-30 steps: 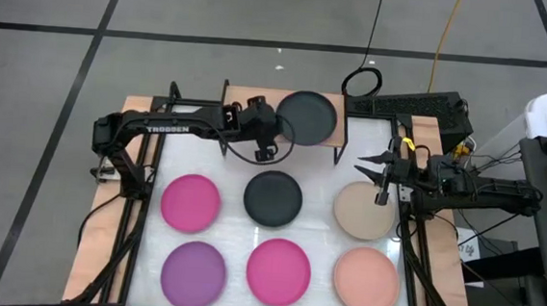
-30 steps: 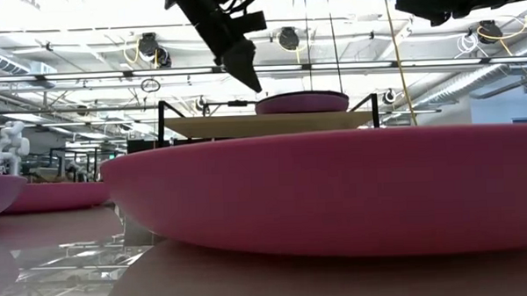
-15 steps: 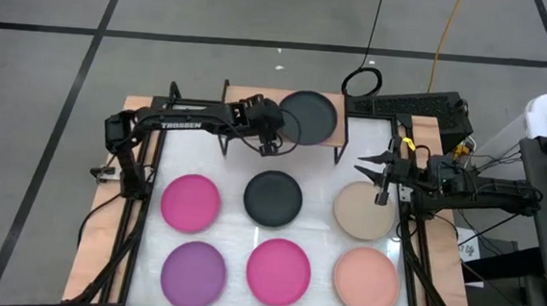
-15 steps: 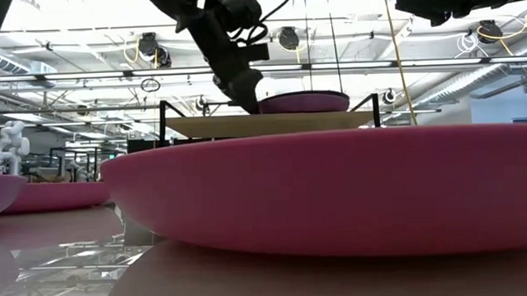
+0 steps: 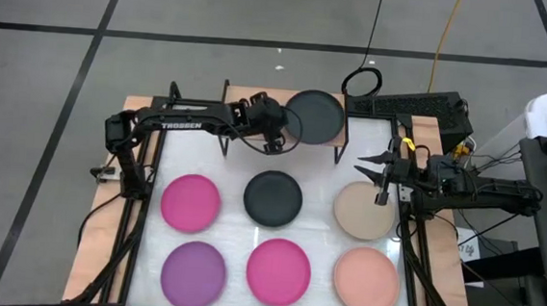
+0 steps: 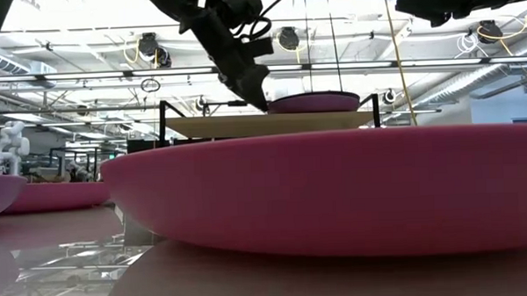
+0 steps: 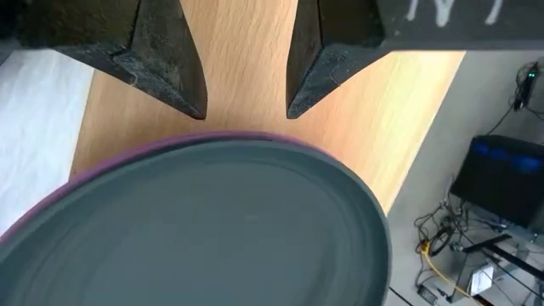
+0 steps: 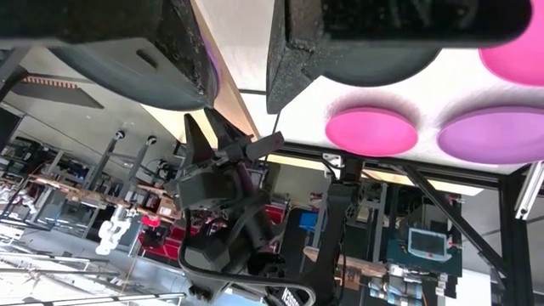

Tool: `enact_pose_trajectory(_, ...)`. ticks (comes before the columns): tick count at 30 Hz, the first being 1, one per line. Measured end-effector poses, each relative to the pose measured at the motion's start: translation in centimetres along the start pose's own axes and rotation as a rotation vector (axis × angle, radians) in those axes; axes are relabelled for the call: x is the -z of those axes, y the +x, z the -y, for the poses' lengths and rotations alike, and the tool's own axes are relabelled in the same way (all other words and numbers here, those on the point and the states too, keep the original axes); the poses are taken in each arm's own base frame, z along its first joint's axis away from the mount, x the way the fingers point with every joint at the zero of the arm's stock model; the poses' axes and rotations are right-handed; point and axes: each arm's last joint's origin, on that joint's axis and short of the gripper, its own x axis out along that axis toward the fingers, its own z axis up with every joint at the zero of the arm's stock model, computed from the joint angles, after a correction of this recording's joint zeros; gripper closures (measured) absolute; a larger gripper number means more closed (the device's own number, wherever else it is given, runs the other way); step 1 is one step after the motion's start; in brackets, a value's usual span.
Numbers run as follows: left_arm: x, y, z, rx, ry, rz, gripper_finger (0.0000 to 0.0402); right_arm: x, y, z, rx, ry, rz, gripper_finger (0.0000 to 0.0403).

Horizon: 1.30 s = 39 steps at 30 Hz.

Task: Place and stack plates onto a shelf
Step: Adjust the stacked plates, then stack the dark white plate on top of the black plate on the shelf

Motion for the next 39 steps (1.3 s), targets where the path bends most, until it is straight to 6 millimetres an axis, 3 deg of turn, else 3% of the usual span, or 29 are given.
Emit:
enact_pose_trajectory(7,0.1,-0.7,-0.3,-0.042,-0.004,-0.023,0.0234,0.2,0.0,0.0,-0.005,-0.004,-0.019,0.0310)
enact_pose_trajectory(23,-1.6,-8.6,-0.7,-0.038,-0.070,0.205,0.0234,0.8,0.0,-0.2,-0.017,0.026,-0.081,0.0310)
enact_pose_trajectory(39,6.4,-11.3,0.9,-0.078,-0.262,0.717,0.0234,1.1,0.0,-0.3,-0.021,0.036,-0.113,0.0310)
